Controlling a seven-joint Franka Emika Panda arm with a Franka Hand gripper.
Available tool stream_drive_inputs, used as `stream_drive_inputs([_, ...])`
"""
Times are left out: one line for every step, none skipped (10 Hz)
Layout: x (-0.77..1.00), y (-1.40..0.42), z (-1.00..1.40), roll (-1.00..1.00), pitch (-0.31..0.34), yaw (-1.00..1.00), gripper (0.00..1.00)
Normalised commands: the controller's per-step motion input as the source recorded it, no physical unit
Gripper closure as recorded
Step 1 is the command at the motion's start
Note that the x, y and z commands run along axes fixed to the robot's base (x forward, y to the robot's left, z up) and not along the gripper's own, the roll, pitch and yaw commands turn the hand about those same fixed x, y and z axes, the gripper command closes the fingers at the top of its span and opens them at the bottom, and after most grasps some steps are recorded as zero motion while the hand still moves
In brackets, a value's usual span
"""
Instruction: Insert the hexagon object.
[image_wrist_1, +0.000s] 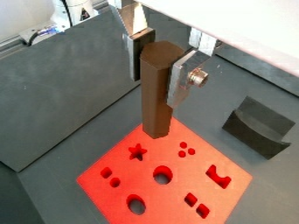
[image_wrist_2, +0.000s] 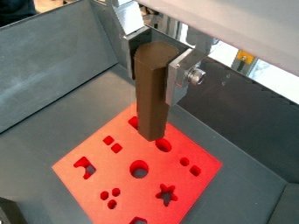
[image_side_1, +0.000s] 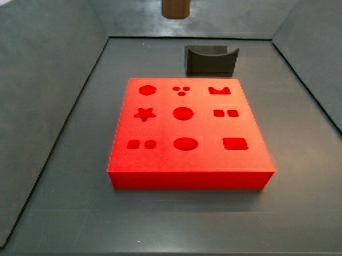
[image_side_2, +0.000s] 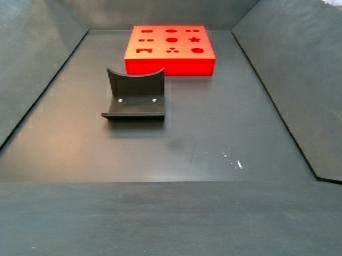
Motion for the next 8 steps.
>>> stream_drive_inputs([0.0,0.03,-0.24,0.0,-0.046,-0.05,1.0])
stream_drive_inputs([0.12,0.1,-0.5,0.0,-0.09,-0.23,1.0])
stream_drive_inputs([0.14,0.05,-0.75,0.08,-0.091,-0.21,1.0])
stream_drive_inputs([0.11,0.09,-0.87,0.12,-0.099,-0.22,1.0])
stream_drive_inputs([0.09,0.17,-0.9,0.1,-0.097,-0.35,1.0])
stream_drive_inputs([0.09,0.21,-0.75,0.11,-0.019,-0.67,1.0])
stream_drive_inputs([0.08,0.11,-0.7,0.08,-0.027,-0.81,1.0])
stream_drive_inputs([0.16,0.03,-0.6,0.05,-0.044,-0.87,1.0])
